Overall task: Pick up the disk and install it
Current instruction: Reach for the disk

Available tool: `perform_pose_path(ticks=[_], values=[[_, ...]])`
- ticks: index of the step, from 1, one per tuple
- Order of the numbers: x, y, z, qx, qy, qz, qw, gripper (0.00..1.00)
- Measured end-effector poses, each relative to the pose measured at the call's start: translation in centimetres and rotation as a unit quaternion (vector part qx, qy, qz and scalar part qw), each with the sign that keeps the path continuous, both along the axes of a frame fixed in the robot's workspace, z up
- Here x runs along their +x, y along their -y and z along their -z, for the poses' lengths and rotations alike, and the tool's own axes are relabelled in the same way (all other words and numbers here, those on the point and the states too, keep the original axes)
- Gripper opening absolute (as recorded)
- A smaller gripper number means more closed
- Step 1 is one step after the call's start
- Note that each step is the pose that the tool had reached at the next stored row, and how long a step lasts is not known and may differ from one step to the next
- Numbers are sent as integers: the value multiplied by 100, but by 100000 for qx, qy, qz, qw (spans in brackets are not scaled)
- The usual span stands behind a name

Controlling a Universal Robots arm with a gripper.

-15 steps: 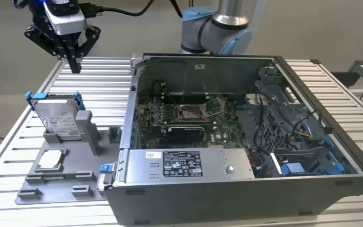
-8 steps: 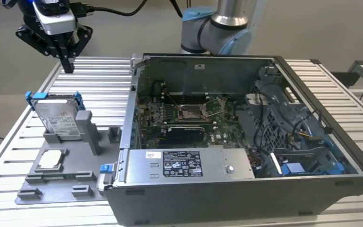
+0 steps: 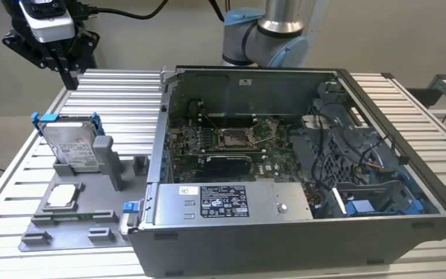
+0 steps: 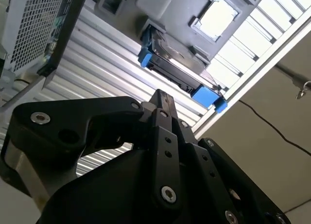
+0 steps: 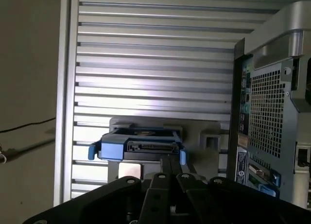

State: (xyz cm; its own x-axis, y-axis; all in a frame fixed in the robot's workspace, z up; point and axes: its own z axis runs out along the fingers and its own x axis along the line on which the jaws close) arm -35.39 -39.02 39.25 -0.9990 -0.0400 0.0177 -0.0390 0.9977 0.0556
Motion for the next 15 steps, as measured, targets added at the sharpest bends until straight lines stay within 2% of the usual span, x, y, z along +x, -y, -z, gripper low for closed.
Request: perform_pose_path(ticks=[8, 15], values=[[-215, 0, 0, 4, 213, -226, 100000, 0], [-434, 0, 0, -3, 423, -318, 99999, 0]])
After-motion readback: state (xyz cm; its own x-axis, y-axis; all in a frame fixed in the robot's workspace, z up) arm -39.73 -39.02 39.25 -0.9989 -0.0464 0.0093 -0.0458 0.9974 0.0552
